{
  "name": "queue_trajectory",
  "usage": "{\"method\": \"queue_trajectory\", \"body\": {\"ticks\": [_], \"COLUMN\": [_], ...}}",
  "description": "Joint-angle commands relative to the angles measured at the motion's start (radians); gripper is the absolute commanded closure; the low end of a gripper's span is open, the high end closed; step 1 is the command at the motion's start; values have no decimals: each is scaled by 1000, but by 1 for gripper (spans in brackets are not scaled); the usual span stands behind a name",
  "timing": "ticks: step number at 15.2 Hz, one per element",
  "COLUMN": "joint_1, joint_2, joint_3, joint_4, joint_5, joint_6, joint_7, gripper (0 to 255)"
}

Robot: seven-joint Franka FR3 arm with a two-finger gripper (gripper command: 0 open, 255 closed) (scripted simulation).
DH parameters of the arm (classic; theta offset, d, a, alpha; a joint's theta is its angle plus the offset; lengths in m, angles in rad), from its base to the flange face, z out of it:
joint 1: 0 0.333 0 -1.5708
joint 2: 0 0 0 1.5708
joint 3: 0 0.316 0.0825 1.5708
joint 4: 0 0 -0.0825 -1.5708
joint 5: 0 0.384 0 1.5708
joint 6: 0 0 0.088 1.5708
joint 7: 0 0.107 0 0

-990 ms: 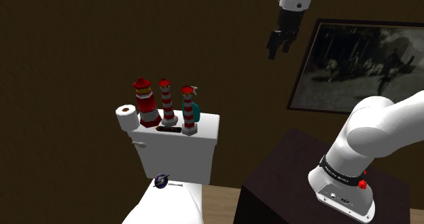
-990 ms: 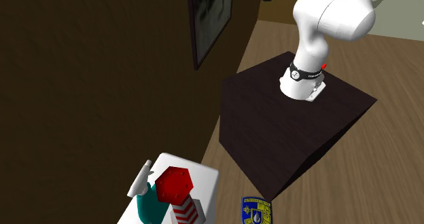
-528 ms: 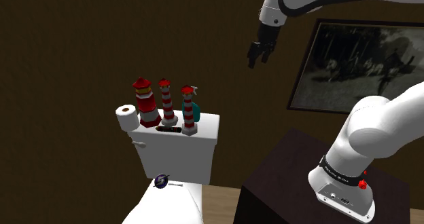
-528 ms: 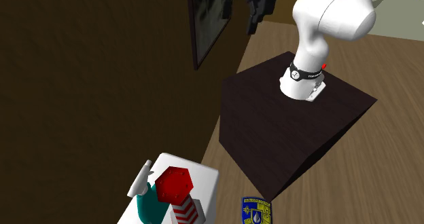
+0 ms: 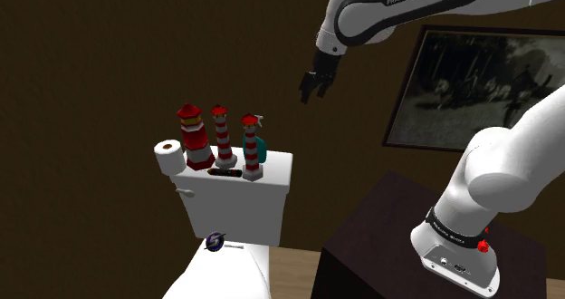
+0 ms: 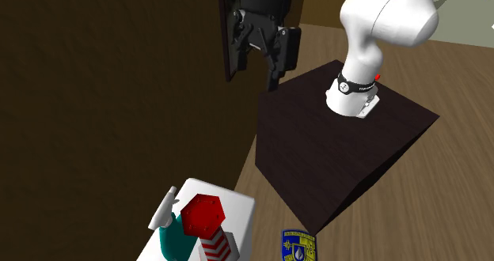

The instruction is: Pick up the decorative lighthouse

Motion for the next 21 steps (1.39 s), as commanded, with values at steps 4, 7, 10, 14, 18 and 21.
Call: {"method": "queue_trajectory", "body": {"ticks": [4,7,10,14,18,21], "joint_1": [44,66,82,93,92,90], "joint_2": [164,263,363,495,571,592], "joint_3": [-7,-5,2,24,42,48], "joint_4": [69,126,196,306,356,343], "joint_5": [96,163,233,324,373,390], "joint_6": [130,190,237,281,317,349], "joint_7": [-63,-110,-162,-228,-269,-289], "gripper": [0,0,0,0,0,0]}}
